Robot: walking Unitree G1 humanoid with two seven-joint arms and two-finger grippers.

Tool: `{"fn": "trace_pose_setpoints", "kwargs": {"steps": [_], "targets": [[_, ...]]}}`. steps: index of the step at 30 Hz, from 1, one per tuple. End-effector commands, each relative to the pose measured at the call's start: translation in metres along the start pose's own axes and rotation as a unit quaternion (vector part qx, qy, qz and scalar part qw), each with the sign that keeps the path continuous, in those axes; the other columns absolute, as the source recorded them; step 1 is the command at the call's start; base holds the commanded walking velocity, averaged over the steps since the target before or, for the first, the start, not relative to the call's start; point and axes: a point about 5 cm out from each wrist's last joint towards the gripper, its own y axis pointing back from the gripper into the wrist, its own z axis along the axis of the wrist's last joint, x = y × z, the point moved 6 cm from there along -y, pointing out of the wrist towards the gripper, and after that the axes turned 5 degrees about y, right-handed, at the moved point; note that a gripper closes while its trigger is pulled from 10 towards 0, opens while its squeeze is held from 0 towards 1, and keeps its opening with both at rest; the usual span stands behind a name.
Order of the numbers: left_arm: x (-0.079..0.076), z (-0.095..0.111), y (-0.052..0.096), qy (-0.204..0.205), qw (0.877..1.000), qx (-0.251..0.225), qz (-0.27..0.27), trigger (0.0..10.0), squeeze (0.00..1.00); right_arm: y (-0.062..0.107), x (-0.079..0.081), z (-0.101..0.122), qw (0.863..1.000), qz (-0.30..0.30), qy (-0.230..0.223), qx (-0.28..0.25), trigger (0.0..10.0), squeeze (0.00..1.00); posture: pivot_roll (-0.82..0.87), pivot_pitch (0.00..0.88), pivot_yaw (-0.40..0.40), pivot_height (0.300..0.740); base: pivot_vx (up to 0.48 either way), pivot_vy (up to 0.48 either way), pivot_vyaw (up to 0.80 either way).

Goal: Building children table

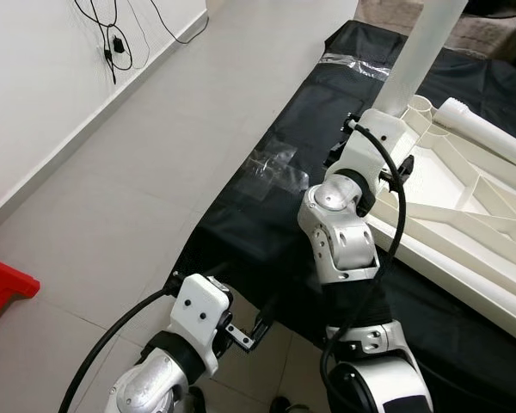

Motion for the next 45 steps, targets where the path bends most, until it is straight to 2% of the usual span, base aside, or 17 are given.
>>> {"fn": "trace_pose_setpoints", "kwargs": {"steps": [1, 2, 3, 9, 12, 19, 20, 25, 28, 30, 32, 36, 38, 41, 42, 43, 45], "targets": [[-0.001, -0.01, 0.001, -0.001, 1.0, 0.016, -0.003, 10.0, 0.0, 0.013, 0.0, -0.034, 0.999, 0.011, -0.006, 0.052, 10.0, 1.0, 0.1, 0.218, -0.053, 0.74, 0.0, 0.0, 0.0], [-0.001, -0.01, 0.001, -0.001, 1.0, 0.016, -0.003, 10.0, 0.0, 0.013, 0.0, -0.034, 0.999, 0.011, -0.006, 0.052, 10.0, 1.0, 0.1, 0.218, -0.053, 0.74, 0.0, 0.0, 0.0], [-0.001, -0.01, 0.001, 0.0, 1.0, 0.016, -0.003, 10.0, 0.0, 0.011, 0.004, -0.031, 0.998, 0.045, -0.003, 0.034, 10.0, 0.0, 0.1, 0.218, -0.053, 0.74, 0.0, 0.0, 0.0], [-0.002, -0.011, 0.001, 0.001, 1.0, 0.016, -0.004, 10.0, 0.0, 0.008, 0.012, -0.026, 0.989, 0.149, -0.024, -0.001, 10.0, 0.0, 0.09, 0.212, -0.053, 0.74, 0.0, 0.0, 0.0], [-0.001, -0.011, 0.0, 0.002, 1.0, 0.015, -0.004, 10.0, 0.0, 0.006, 0.019, -0.021, 0.972, 0.227, -0.058, -0.022, 10.0, 0.0, 0.09, 0.211, -0.055, 0.74, 0.0, 0.0, 0.0], [-0.002, -0.011, 0.0, 0.001, 1.0, 0.015, -0.004, 10.0, 0.0, 0.0, 0.022, -0.017, 0.953, 0.291, -0.077, -0.037, 10.0, 0.0, 0.09, 0.214, -0.056, 0.74, 0.0, 0.0, 0.0], [-0.002, -0.011, 0.0, 0.001, 1.0, 0.014, -0.004, 10.0, 0.0, -0.013, 0.019, -0.011, 0.94, 0.328, -0.079, -0.053, 10.0, 0.0, 0.09, 0.218, -0.055, 0.74, 0.0, 0.0, 0.0], [-0.002, -0.011, 0.0, 0.0, 1.0, 0.014, -0.005, 10.0, 0.0, -0.025, 0.016, -0.009, 0.922, 0.376, -0.067, -0.069, 10.0, 0.0, 0.1, 0.221, -0.053, 0.74, 0.0, 0.0, 0.0], [-0.002, -0.011, 0.0, 0.0, 1.0, 0.014, -0.005, 10.0, 0.0, -0.028, 0.016, -0.007, 0.911, 0.4, -0.061, -0.08, 10.0, 0.0, 0.1, 0.221, -0.053, 0.74, 0.0, 0.0, 0.0], [-0.002, -0.011, 0.0, -0.001, 1.0, 0.013, -0.006, 10.0, 0.0, -0.028, 0.022, -0.007, 0.891, 0.442, -0.063, -0.077, 10.0, 0.0, 0.1, 0.226, -0.051, 0.74, 0.0, 0.0, 0.0], [-0.002, -0.011, 0.0, -0.001, 1.0, 0.013, -0.006, 10.0, 0.0, -0.028, 0.022, -0.007, 0.891, 0.442, -0.063, -0.077, 10.0, 0.0, 0.1, 0.226, -0.051, 0.74, 0.0, 0.0, 0.0], [-0.003, -0.01, 0.0, -0.002, 1.0, 0.013, -0.006, 10.0, 0.0, -0.024, 0.038, -0.007, 0.831, 0.549, -0.064, -0.054, 10.0, 0.0, 0.11, 0.232, -0.055, 0.74, 0.0, 0.0, 0.0], [-0.003, -0.01, 0.0, -0.002, 1.0, 0.013, -0.006, 10.0, 0.0, -0.023, 0.039, -0.006, 0.823, 0.561, -0.061, -0.053, 10.0, 0.0, 0.11, 0.234, -0.056, 0.74, 0.0, 0.0, 0.0], [-0.003, -0.01, 0.0, -0.001, 1.0, 0.014, -0.006, 10.0, 0.0, -0.013, 0.045, -0.003, 0.772, 0.63, -0.075, -0.038, 10.0, 0.0, 0.11, 0.235, -0.057, 0.74, 0.0, 0.0, 0.0], [-0.003, -0.01, 0.0, -0.001, 1.0, 0.014, -0.006, 10.0, 0.0, -0.013, 0.045, -0.003, 0.772, 0.63, -0.075, -0.038, 10.0, 0.0, 0.11, 0.235, -0.057, 0.74, 0.0, 0.0, 0.0], [-0.004, -0.01, 0.0, -0.001, 1.0, 0.014, -0.006, 10.0, 0.0, -0.011, 0.046, -0.002, 0.757, 0.648, -0.074, -0.034, 10.0, 0.0, 0.11, 0.237, -0.057, 0.74, 0.0, 0.0, 0.0], [-0.004, -0.01, 0.0, -0.001, 1.0, 0.014, -0.006, 10.0, 0.0, -0.011, 0.046, -0.002, 0.757, 0.648, -0.074, -0.034, 10.0, 0.0, 0.11, 0.237, -0.057, 0.74, 0.0, 0.0, 0.0]]}}
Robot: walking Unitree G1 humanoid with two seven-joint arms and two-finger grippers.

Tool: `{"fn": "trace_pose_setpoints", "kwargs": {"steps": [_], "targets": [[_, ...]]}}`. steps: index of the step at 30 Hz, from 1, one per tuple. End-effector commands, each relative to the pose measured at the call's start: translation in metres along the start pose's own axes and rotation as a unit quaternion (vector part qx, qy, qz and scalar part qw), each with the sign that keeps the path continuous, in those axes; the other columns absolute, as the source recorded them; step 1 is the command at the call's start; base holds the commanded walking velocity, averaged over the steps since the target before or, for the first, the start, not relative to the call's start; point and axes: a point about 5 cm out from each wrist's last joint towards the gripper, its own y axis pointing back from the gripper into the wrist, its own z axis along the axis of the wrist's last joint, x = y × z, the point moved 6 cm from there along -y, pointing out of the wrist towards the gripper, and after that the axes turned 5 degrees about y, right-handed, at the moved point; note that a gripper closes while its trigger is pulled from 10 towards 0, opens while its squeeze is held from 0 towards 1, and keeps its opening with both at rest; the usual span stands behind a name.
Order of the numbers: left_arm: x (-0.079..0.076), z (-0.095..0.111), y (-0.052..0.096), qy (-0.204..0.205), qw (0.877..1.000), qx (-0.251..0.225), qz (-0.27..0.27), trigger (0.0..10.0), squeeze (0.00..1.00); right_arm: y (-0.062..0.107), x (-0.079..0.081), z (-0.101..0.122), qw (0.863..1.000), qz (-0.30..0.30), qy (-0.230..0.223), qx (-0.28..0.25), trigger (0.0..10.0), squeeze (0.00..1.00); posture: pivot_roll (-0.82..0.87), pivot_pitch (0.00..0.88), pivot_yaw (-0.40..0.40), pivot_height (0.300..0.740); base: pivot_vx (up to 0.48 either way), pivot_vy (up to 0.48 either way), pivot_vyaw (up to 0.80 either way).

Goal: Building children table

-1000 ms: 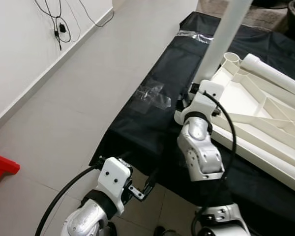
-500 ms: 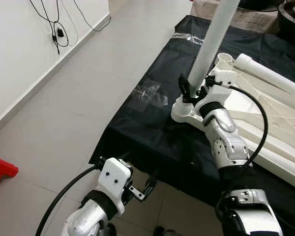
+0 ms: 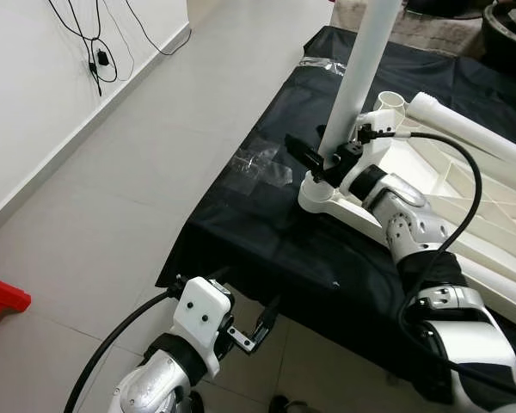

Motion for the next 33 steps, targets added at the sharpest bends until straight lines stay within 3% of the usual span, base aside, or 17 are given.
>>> {"fn": "trace_pose_setpoints", "kwargs": {"steps": [1, 2, 4, 8, 10, 13, 17, 21, 22, 24, 25, 27, 28, 33], "targets": [[-0.003, -0.005, 0.002, -0.003, 1.0, 0.01, -0.003, 10.0, 0.0, -0.002, 0.009, 0.0, 0.999, 0.05, -0.02, 0.004, 10.0, 0.0, 0.11, 0.238, -0.058, 0.74, 0.0, 0.0, 0.0], [-0.003, -0.005, 0.002, -0.003, 1.0, 0.01, -0.003, 10.0, 0.0, -0.002, 0.009, 0.0, 0.999, 0.05, -0.02, 0.004, 10.0, 0.0, 0.11, 0.238, -0.058, 0.74, 0.0, 0.0, 0.0], [-0.003, -0.005, 0.002, -0.003, 1.0, 0.01, -0.003, 10.0, 0.0, 0.001, 0.02, -0.001, 0.992, 0.117, -0.044, 0.011, 10.0, 0.0, 0.12, 0.241, -0.06, 0.74, 0.0, 0.0, 0.0], [-0.004, -0.005, 0.002, -0.003, 1.0, 0.01, -0.003, 10.0, 0.0, 0.003, 0.024, -0.001, 0.988, 0.146, -0.056, 0.016, 10.0, 0.0, 0.12, 0.241, -0.06, 0.74, 0.0, 0.0, 0.0], [-0.004, -0.005, 0.003, -0.002, 1.0, 0.01, -0.002, 10.0, 0.0, 0.009, 0.039, -0.007, 0.971, 0.227, -0.062, 0.04, 10.0, 0.0, 0.12, 0.246, -0.063, 0.74, 0.0, 0.0, 0.0], [-0.004, -0.005, 0.003, -0.002, 1.0, 0.011, -0.002, 10.0, 0.0, 0.009, 0.041, -0.009, 0.969, 0.236, -0.058, 0.046, 10.0, 0.0, 0.12, 0.246, -0.063, 0.74, 0.0, 0.0, 0.0], [-0.004, -0.006, 0.003, 0.0, 1.0, 0.011, -0.002, 10.0, 0.0, 0.01, 0.052, -0.009, 0.955, 0.286, -0.054, 0.048, 10.0, 0.0, 0.12, 0.249, -0.065, 0.74, 0.0, 0.0, 0.0], [-0.005, -0.006, 0.003, 0.0, 1.0, 0.012, -0.002, 10.0, 0.0, 0.009, 0.054, -0.006, 0.953, 0.295, -0.053, 0.041, 10.0, 0.0, 0.13, 0.25, -0.068, 0.74, 0.0, 0.0, 0.0], [-0.005, -0.006, 0.003, 0.0, 1.0, 0.012, -0.002, 10.0, 0.0, 0.009, 0.055, -0.006, 0.952, 0.298, -0.054, 0.037, 8.7, 0.0, 0.13, 0.25, -0.068, 0.74, 0.0, 0.0, 0.0], [-0.005, -0.006, 0.003, 0.0, 1.0, 0.012, -0.002, 10.0, 0.0, 0.009, 0.055, -0.006, 0.952, 0.298, -0.054, 0.037, 8.7, 0.0, 0.13, 0.25, -0.068, 0.74, 0.0, 0.0, 0.0], [-0.005, -0.006, 0.003, 0.001, 1.0, 0.012, -0.002, 10.0, 0.0, 0.008, 0.056, -0.005, 0.953, 0.298, -0.053, 0.033, 3.4, 0.0, 0.13, 0.25, -0.068, 0.74, 0.0, 0.0, 0.0], [-0.005, -0.006, 0.003, 0.001, 1.0, 0.012, -0.002, 10.0, 0.0, 0.008, 0.056, -0.005, 0.953, 0.298, -0.053, 0.033, 3.4, 0.0, 0.13, 0.25, -0.068, 0.74, 0.0, 0.0, 0.0], [-0.005, -0.006, 0.004, 0.001, 1.0, 0.012, -0.002, 10.0, 0.0, 0.009, 0.057, -0.005, 0.952, 0.301, -0.052, 0.029, 0.0, 0.0, 0.13, 0.25, -0.067, 0.74, 0.0, 0.0, 0.0], [-0.004, -0.006, 0.004, 0.001, 1.0, 0.013, -0.003, 10.0, 0.0, 0.013, 0.062, -0.012, 0.95, 0.31, -0.032, 0.023, 0.0, 0.0, 0.12, 0.241, -0.064, 0.74, 0.0, 0.0, 0.0]]}}
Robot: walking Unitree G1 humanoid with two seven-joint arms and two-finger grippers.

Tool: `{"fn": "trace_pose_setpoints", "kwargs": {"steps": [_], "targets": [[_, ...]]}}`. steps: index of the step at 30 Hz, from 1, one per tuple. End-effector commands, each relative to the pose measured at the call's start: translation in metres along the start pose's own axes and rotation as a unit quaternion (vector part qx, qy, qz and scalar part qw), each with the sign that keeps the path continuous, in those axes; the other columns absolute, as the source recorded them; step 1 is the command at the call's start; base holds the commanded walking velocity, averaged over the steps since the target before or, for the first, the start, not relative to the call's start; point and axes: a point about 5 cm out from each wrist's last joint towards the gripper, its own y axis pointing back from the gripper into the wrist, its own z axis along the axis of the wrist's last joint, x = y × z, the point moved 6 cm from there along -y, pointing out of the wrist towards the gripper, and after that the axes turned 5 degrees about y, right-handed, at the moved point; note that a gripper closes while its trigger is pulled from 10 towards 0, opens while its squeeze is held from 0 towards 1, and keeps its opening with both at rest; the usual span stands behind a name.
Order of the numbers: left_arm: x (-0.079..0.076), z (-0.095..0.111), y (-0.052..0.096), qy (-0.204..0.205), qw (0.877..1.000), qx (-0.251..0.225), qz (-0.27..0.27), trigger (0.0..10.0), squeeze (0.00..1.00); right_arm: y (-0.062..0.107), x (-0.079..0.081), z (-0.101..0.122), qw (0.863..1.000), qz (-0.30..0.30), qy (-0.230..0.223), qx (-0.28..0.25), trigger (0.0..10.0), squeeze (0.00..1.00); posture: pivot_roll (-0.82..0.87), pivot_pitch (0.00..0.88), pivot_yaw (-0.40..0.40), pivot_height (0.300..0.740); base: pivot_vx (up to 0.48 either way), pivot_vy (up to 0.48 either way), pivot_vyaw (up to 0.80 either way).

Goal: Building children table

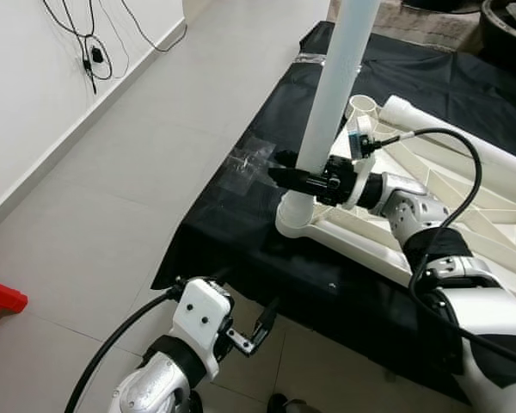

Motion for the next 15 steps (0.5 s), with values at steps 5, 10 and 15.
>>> {"fn": "trace_pose_setpoints", "kwargs": {"steps": [5, 10, 15], "targets": [[-0.004, -0.005, 0.003, 0.001, 1.0, 0.009, -0.007, 10.0, 0.0, -0.005, 0.01, -0.023, 1.0, -0.014, 0.011, 0.0, 0.0, 0.0, 0.12, 0.234, -0.059, 0.74, 0.0, 0.0, 0.0], [-0.003, -0.006, 0.001, 0.0, 1.0, 0.01, -0.008, 10.0, 0.0, -0.001, -0.006, -0.027, 0.99, -0.135, 0.025, -0.01, 0.0, 0.0, 0.11, 0.215, -0.053, 0.74, 0.0, 0.0, 0.0], [-0.001, -0.008, -0.001, -0.002, 1.0, 0.011, -0.01, 10.0, 0.0, 0.02, -0.024, -0.029, 0.945, -0.323, 0.044, -0.03, 0.0, 0.0, 0.1, 0.203, -0.04, 0.74, 0.0, 0.0, 0.0]]}}
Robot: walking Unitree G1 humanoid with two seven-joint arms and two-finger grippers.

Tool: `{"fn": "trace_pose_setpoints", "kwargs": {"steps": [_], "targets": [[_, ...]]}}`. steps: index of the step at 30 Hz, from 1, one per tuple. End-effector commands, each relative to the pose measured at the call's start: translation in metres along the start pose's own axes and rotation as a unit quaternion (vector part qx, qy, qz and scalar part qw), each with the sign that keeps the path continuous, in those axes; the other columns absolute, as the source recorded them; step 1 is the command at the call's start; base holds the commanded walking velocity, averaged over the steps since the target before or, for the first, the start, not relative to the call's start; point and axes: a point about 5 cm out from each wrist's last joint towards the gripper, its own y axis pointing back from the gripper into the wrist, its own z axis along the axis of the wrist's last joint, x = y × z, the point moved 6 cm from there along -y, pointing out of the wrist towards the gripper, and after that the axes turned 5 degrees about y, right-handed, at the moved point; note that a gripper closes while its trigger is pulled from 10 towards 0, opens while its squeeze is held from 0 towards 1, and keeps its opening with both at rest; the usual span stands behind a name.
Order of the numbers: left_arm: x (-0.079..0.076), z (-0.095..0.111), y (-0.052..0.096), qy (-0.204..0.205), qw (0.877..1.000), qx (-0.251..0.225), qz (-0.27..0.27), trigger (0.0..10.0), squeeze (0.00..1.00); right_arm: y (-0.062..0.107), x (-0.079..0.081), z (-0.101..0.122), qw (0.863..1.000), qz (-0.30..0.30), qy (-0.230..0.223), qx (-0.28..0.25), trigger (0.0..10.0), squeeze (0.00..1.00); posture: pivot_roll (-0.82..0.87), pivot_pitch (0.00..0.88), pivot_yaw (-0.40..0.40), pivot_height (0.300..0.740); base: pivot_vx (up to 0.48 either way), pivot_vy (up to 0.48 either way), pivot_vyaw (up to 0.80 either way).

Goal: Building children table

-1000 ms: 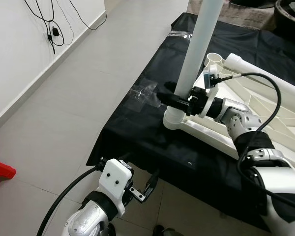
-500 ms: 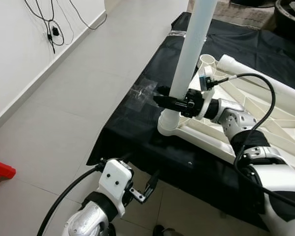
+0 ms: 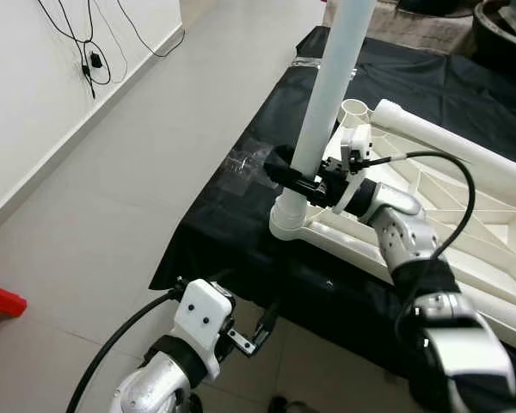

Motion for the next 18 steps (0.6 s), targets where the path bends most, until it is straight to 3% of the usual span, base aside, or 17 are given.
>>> {"fn": "trace_pose_setpoints", "kwargs": {"steps": [1, 2, 3, 4, 6, 8, 9, 10, 11, 13, 14, 15, 16, 18], "targets": [[0.0, -0.008, 0.0, -0.001, 1.0, 0.011, -0.006, 10.0, 0.0, 0.022, -0.027, -0.024, 0.984, -0.175, 0.001, 0.042, 0.0, 0.0, 0.09, 0.198, -0.038, 0.74, 0.0, 0.0, 0.0], [0.0, -0.008, 0.0, -0.001, 1.0, 0.011, -0.006, 10.0, 0.0, 0.022, -0.027, -0.024, 0.984, -0.175, 0.001, 0.042, 0.0, 0.0, 0.09, 0.198, -0.038, 0.74, 0.0, 0.0, 0.0], [0.0, -0.008, -0.001, -0.002, 1.0, 0.012, -0.007, 10.0, 0.0, 0.034, -0.034, -0.029, 0.965, -0.254, 0.017, 0.059, 0.0, 0.0, 0.09, 0.193, -0.036, 0.74, 0.0, 0.0, 0.0], [0.001, -0.009, -0.001, -0.003, 1.0, 0.012, -0.008, 10.0, 0.0, 0.049, -0.041, -0.031, 0.936, -0.339, 0.042, 0.077, 0.0, 0.0, 0.09, 0.192, -0.033, 0.74, 0.0, 0.0, 0.0], [0.001, -0.009, -0.001, -0.003, 1.0, 0.012, -0.008, 10.0, 0.0, 0.049, -0.041, -0.031, 0.936, -0.339, 0.042, 0.077, 0.0, 0.0, 0.09, 0.192, -0.033, 0.74, 0.0, 0.0, 0.0], [0.003, -0.009, -0.002, -0.004, 1.0, 0.012, -0.008, 10.0, 0.0, 0.065, -0.034, -0.031, 0.891, -0.44, 0.057, 0.092, 0.0, 0.0, 0.09, 0.188, -0.036, 0.74, 0.0, 0.0, 0.0], [0.003, -0.009, -0.002, -0.004, 1.0, 0.012, -0.008, 10.0, 0.0, 0.065, -0.034, -0.031, 0.891, -0.44, 0.057, 0.092, 0.0, 0.0, 0.09, 0.188, -0.036, 0.74, 0.0, 0.0, 0.0], [0.004, -0.009, -0.003, -0.005, 1.0, 0.012, -0.007, 10.0, 0.0, 0.066, -0.024, -0.027, 0.853, -0.512, 0.05, 0.087, 0.0, 0.0, 0.09, 0.189, -0.036, 0.74, 0.0, 0.0, 0.0], [0.004, -0.009, -0.003, -0.005, 1.0, 0.012, -0.007, 10.0, 0.0, 0.066, -0.024, -0.027, 0.853, -0.512, 0.05, 0.087, 0.0, 0.0, 0.09, 0.189, -0.036, 0.74, 0.0, 0.0, 0.0], [0.004, -0.009, -0.004, -0.005, 1.0, 0.012, -0.006, 10.0, 0.0, 0.06, -0.015, -0.03, 0.825, -0.557, 0.024, 0.09, 0.0, 0.0, 0.1, 0.191, -0.039, 0.74, 0.0, 0.0, 0.0], [0.004, -0.009, -0.004, -0.005, 1.0, 0.012, -0.006, 10.0, 0.0, 0.06, -0.015, -0.03, 0.825, -0.557, 0.024, 0.09, 0.0, 0.0, 0.1, 0.191, -0.039, 0.74, 0.0, 0.0, 0.0], [0.004, -0.009, -0.004, -0.006, 1.0, 0.012, -0.006, 10.0, 0.0, 0.055, -0.01, -0.031, 0.814, -0.574, 0.013, 0.092, 0.0, 0.0, 0.1, 0.194, -0.04, 0.74, 0.0, 0.0, 0.0], [0.004, -0.009, -0.004, -0.006, 1.0, 0.012, -0.006, 10.0, 0.0, 0.055, -0.01, -0.031, 0.814, -0.574, 0.013, 0.092, 0.0, 0.0, 0.1, 0.194, -0.04, 0.74, 0.0, 0.0, 0.0], [0.003, -0.009, -0.004, -0.006, 1.0, 0.011, -0.006, 10.0, 0.0, 0.047, 0.0, -0.031, 0.797, -0.596, -0.002, 0.095, 0.0, 0.0, 0.11, 0.196, -0.041, 0.74, 0.0, 0.0, 0.0]]}}
